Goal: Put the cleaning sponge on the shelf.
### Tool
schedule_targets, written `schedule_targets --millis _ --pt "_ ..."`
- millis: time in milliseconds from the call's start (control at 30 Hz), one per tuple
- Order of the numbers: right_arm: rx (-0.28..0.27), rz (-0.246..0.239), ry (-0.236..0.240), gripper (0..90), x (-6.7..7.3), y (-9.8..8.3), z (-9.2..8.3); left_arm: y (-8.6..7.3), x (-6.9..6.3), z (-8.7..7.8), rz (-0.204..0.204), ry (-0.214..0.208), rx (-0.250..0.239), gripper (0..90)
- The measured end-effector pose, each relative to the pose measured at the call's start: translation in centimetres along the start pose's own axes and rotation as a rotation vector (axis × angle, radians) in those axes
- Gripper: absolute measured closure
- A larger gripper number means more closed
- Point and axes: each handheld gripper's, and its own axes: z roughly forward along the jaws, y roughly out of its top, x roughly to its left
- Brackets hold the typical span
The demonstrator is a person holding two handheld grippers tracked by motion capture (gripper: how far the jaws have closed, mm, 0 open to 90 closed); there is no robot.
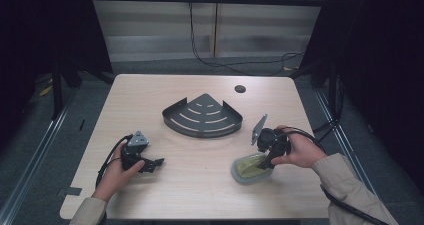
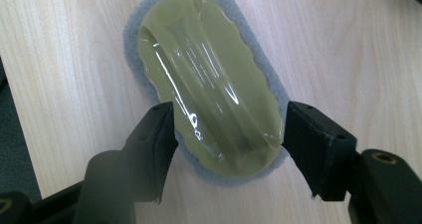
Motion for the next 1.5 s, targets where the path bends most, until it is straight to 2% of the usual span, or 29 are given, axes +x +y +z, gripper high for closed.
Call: schedule_targets --millis 33,67,133,167,233,533,700,767,867,1000,1100,1333,1500 --pt "-0.002 0.015 0.007 38.5 0.0 0.1 0.0 0.0 0.0 0.0 0.001 0.0 0.001 7.0" --pt "-0.009 -0.007 0.005 38.8 -0.1 0.2 0.1 0.0 0.0 0.0 0.001 0.0 0.001 6.9" --pt "-0.001 0.006 0.007 39.6 0.0 0.3 0.1 0.0 0.0 0.0 0.003 0.002 0.0 6.9" --pt "-0.014 -0.012 0.014 40.6 0.0 0.7 0.3 0.0 0.0 0.0 0.001 -0.002 -0.001 6.9" --pt "-0.018 -0.015 0.02 42.0 0.1 1.0 0.3 0.0 0.0 0.0 0.002 -0.001 -0.001 6.9" --pt "0.015 -0.057 0.029 47.7 0.2 1.8 1.0 0.0 0.0 0.0 0.001 -0.002 -0.001 6.8" --pt "0.027 -0.04 0.027 50.7 0.1 1.4 1.1 0.0 0.0 0.0 0.001 -0.002 -0.001 6.8" --pt "0.019 -0.052 0.037 53.0 0.0 1.3 1.2 0.0 0.0 0.0 0.001 -0.002 -0.001 6.8" --pt "0.036 -0.064 0.04 54.3 0.1 1.4 1.5 0.0 0.0 0.0 0.002 -0.002 -0.001 6.8" --pt "0.043 -0.071 0.032 56.1 0.1 1.6 1.5 0.0 0.0 0.0 0.001 -0.001 -0.001 6.8" --pt "0.064 -0.072 0.031 58.0 0.1 1.7 1.3 0.0 0.0 0.0 0.001 -0.002 -0.001 6.8" --pt "0.06 -0.071 0.024 60.3 0.0 1.6 1.3 0.0 0.0 0.0 0.002 -0.001 -0.002 6.8" --pt "0.065 -0.066 0.028 66.1 0.0 1.8 1.3 0.0 0.0 0.0 0.001 -0.002 -0.001 6.8"
